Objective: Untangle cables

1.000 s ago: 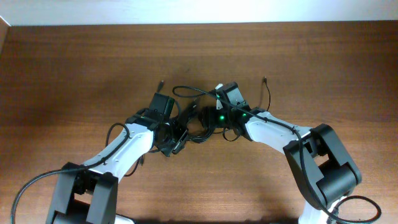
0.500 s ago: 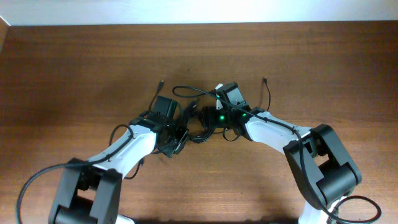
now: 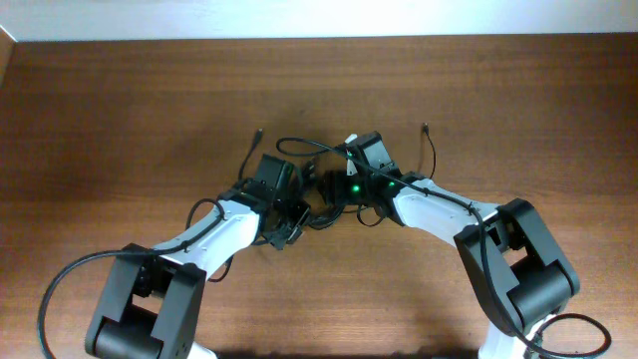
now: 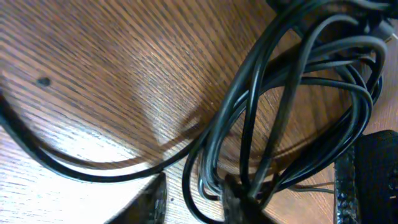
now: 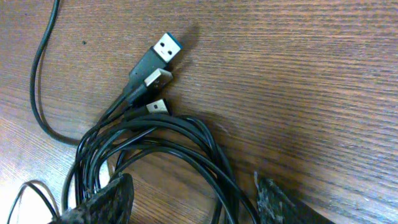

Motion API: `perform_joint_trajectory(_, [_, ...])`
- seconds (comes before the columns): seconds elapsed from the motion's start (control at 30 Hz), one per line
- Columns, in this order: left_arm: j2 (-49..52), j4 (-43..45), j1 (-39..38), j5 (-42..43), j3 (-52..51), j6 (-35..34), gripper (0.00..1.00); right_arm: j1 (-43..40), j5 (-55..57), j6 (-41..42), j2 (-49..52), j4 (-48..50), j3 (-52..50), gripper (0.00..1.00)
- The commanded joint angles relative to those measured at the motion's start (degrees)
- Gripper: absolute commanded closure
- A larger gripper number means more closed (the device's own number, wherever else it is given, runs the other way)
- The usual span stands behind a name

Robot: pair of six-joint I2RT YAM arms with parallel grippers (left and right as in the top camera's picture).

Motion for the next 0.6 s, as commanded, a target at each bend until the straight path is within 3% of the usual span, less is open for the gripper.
perform_joint_trajectory(0.0, [0.5, -0.1, -0.2, -0.8, -0.3, -0.4, 0.89, 0.3, -0.1, 0.2, 2.9, -1.6, -1.7, 0.36])
perform_joint_trajectory(0.3, [0.5, 0.2, -0.2, 2.3, -0.3, -1.4, 0.79, 0.3, -0.1, 0.2, 2.9, -1.6, -1.7, 0.36])
perform_joint_trajectory(0.47, [0.5, 1.4, -0.2, 5.4, -0.3, -3.3, 0.83, 0.3, -0.1, 0.2, 2.9, -1.6, -1.7, 0.36])
perform_joint_trajectory(0.57, [0.5, 1.5, -0.2, 5.2, -0.3, -3.2, 0.95, 0.3, -0.1, 0.2, 2.9, -1.6, -1.7, 0.36])
